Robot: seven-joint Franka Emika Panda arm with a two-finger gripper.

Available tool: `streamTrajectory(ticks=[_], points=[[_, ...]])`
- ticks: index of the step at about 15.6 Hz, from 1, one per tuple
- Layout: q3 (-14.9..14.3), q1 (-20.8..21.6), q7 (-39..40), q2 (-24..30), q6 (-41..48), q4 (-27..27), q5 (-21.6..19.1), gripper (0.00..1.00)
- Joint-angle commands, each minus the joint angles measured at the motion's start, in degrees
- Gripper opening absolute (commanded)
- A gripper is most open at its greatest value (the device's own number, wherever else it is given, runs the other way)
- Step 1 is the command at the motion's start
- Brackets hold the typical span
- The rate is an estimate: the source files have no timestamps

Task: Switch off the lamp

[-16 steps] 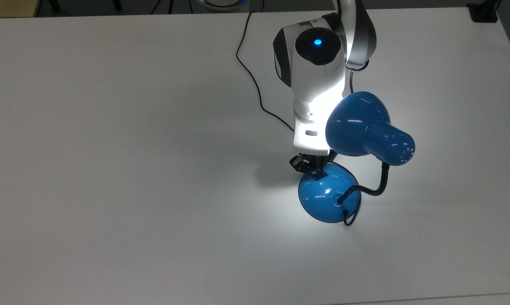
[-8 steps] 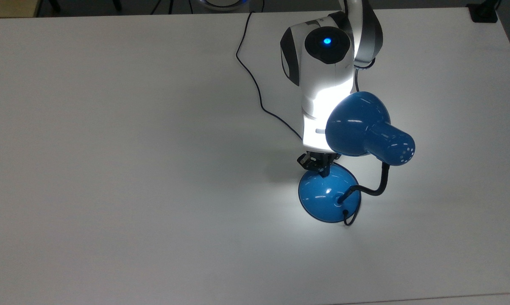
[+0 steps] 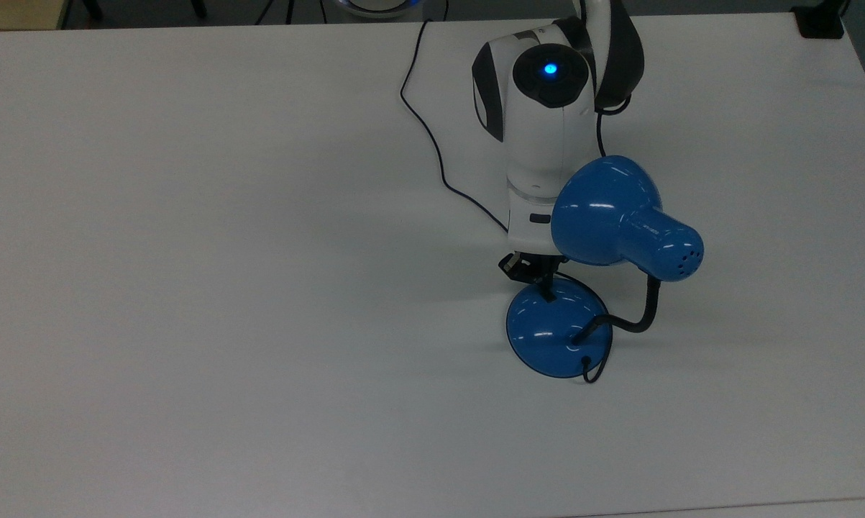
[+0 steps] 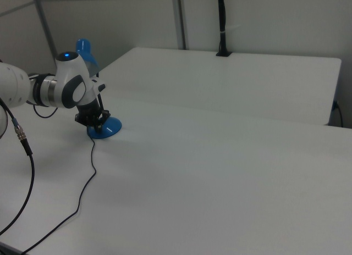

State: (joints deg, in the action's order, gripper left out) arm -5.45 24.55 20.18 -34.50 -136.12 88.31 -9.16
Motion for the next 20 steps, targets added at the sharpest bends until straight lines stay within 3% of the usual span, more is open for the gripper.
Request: streamTrajectory(ticks=[1,3,5,8,10,11,12,17,20], points=[[-1.3,0.7,1.4,3.3,2.9,5.3,-0.8,0.00],[-1.3,-0.1,-1.5,7.5,9.0,5.1,-1.0,0.00],[-1.4,-1.3,-9.8,13.1,18.5,4.7,0.4,0.00],[-1.0,-4.8,-12.8,21.3,32.4,4.3,5.5,0.01],[-1.0,-7.8,-12.6,25.9,39.9,4.2,7.7,0.15],[-0.9,-10.0,-12.4,28.2,43.0,3.6,8.1,0.44],[-1.0,-12.0,-12.4,30.2,45.3,3.5,8.1,0.99],[-0.8,-20.1,-12.9,35.4,50.6,3.3,8.9,1.00],[-1.1,-20.9,-13.1,35.3,50.6,3.3,8.9,1.00]])
